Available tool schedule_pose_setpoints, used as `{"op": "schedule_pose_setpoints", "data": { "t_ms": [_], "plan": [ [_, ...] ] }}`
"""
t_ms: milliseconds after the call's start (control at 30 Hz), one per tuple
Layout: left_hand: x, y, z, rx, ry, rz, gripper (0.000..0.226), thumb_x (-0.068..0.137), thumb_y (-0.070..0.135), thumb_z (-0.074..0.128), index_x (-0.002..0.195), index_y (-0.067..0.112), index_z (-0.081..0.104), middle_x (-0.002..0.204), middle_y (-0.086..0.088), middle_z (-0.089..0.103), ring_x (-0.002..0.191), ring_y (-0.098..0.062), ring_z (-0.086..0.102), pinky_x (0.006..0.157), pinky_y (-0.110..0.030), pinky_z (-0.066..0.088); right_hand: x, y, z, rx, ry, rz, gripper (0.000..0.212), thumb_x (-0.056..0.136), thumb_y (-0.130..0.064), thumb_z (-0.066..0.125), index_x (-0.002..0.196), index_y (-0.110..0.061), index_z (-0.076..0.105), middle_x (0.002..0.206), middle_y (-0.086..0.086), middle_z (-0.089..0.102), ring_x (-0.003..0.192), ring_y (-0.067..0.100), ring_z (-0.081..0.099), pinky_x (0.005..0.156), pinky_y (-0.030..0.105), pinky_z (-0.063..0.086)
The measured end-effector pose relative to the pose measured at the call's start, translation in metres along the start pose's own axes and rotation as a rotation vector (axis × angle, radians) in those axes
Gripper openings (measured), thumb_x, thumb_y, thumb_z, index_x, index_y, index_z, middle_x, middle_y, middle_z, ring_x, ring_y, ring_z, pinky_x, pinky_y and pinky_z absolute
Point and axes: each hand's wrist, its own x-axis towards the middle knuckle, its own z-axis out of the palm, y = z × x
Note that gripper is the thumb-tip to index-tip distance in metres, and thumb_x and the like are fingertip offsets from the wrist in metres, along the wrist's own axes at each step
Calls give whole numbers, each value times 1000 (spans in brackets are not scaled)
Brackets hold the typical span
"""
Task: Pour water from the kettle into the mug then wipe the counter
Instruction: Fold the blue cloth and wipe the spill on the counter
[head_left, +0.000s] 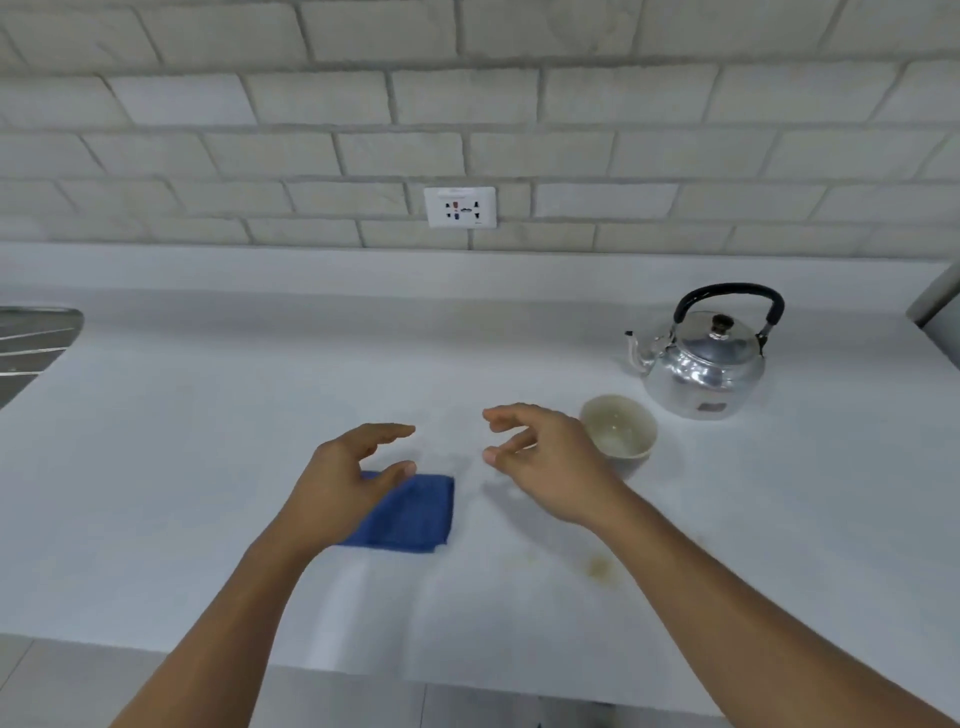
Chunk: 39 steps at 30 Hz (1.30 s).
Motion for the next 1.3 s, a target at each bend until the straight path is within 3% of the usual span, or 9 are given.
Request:
{"op": "schedule_pose_setpoints", "data": {
  "t_ms": [167, 433, 600, 733, 833, 967, 1033, 1133, 1300],
  "plan": [
    [-9, -58, -16, 73, 7, -83, 37, 94, 26, 74, 128, 38, 67, 137, 18, 63, 126, -5, 55, 106, -21, 37, 1, 12, 63, -41, 9, 97, 46, 88, -32, 73, 133, -32, 61, 122, -16, 63, 88, -4, 65, 73, 7, 42],
    [-8, -95, -20, 203, -33, -138, 44, 102, 13, 61, 146, 12, 58, 150, -9, 58, 138, -29, 54, 117, -36, 40, 13, 20, 111, -178, -28, 177, 54, 94, -29, 66, 145, -16, 51, 142, 1, 55, 123, 17, 57, 107, 27, 42],
    [-8, -102, -17, 260, -9, -103, 43, 102, 8, 58, 145, 7, 57, 145, -12, 60, 132, -32, 54, 115, -43, 43, 15, 20, 124, -273, -32, 174, 48, 99, -24, 60, 143, -9, 53, 139, 6, 51, 124, 22, 55, 106, 26, 41],
    [-5, -106, -16, 268, 13, -116, 40, 101, 7, 59, 141, 4, 61, 128, -9, 58, 109, -24, 59, 102, -28, 44, 14, 22, 131, -330, -38, 184, 26, 100, -19, 56, 120, -6, 68, 119, 10, 52, 102, 26, 60, 89, 29, 49],
    [-6, -107, -14, 270, 49, -98, 20, 99, 7, 62, 115, 5, 74, 110, -5, 52, 91, -19, 57, 89, -28, 46, 12, 21, 132, -301, -1, 167, 20, 98, -22, 60, 104, -8, 72, 108, 6, 52, 88, 19, 58, 80, 25, 48],
    [-13, -97, -17, 215, 126, -42, 8, 96, 7, 64, 94, 11, 71, 105, -3, 56, 96, -20, 52, 84, -30, 43, 4, 16, 124, -180, 68, 114, 11, 92, -23, 67, 90, -15, 74, 99, -2, 54, 77, 7, 55, 69, 12, 40],
    [-18, -90, -20, 153, 134, -39, 14, 97, 10, 61, 88, 20, 64, 95, 1, 63, 86, -16, 56, 75, -28, 46, -4, 13, 117, -103, 87, 108, 7, 90, -24, 68, 86, -20, 71, 95, -6, 59, 75, 3, 57, 64, 8, 39],
    [-33, -75, -23, 16, 127, -49, 20, 98, 15, 58, 86, 30, 58, 82, 7, 68, 65, -6, 60, 54, -15, 46, -22, 11, 103, 29, 103, 105, 13, 92, -24, 65, 79, -26, 63, 79, -10, 63, 64, 0, 55, 56, 8, 42],
    [-59, -41, -7, -123, 87, -15, 17, 101, 17, 62, 93, 32, 64, 84, 7, 72, 66, -12, 62, 57, -12, 48, -60, 13, 65, 125, 161, 59, 14, 97, -25, 61, 82, -29, 59, 76, -8, 61, 65, 4, 52, 59, 12, 41]
  ]
}}
